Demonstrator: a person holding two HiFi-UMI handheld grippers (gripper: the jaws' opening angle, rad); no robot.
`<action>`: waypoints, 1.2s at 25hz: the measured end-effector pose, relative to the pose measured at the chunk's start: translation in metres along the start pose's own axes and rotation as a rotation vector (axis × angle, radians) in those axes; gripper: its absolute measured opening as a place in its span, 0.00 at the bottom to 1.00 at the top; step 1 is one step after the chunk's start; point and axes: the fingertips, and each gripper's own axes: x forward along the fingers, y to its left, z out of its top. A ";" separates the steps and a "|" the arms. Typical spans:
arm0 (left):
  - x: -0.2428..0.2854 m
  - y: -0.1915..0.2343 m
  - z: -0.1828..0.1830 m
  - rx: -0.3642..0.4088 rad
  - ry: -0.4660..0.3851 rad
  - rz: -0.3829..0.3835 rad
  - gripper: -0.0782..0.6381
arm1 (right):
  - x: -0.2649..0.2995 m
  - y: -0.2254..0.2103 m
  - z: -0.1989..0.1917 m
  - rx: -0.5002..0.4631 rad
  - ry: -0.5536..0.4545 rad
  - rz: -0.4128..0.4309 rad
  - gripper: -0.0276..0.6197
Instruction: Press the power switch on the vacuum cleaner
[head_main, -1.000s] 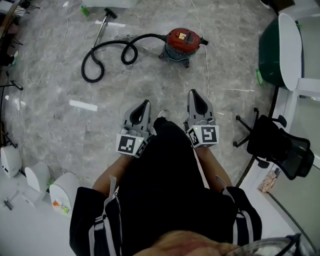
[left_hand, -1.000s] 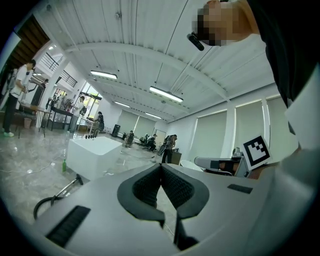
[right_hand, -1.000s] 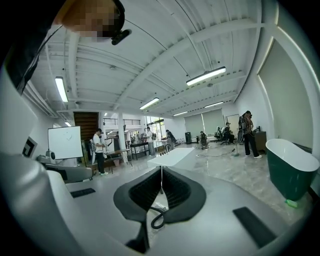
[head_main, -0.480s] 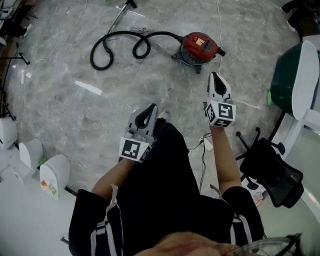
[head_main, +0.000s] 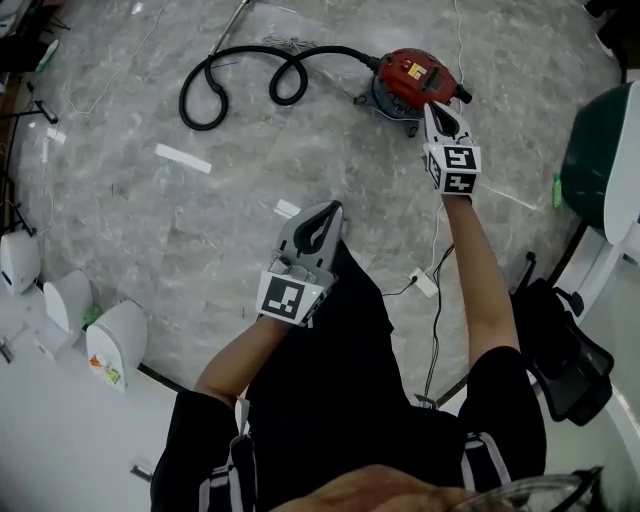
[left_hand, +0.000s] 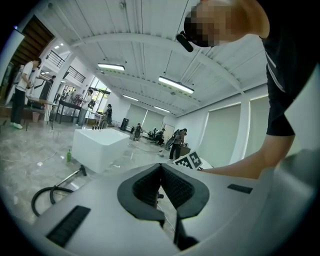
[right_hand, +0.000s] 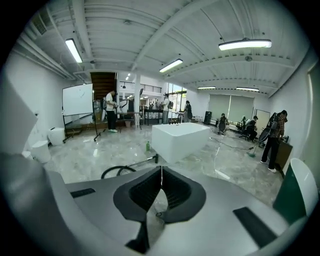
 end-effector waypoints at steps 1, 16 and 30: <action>0.003 0.004 -0.007 0.001 0.010 -0.002 0.13 | 0.012 -0.004 -0.007 -0.009 0.014 -0.002 0.07; 0.064 0.008 -0.084 -0.005 0.066 -0.049 0.13 | 0.159 -0.052 -0.121 -0.033 0.117 -0.038 0.07; 0.091 0.033 -0.152 -0.059 0.100 -0.043 0.13 | 0.266 -0.089 -0.219 -0.129 0.271 -0.110 0.07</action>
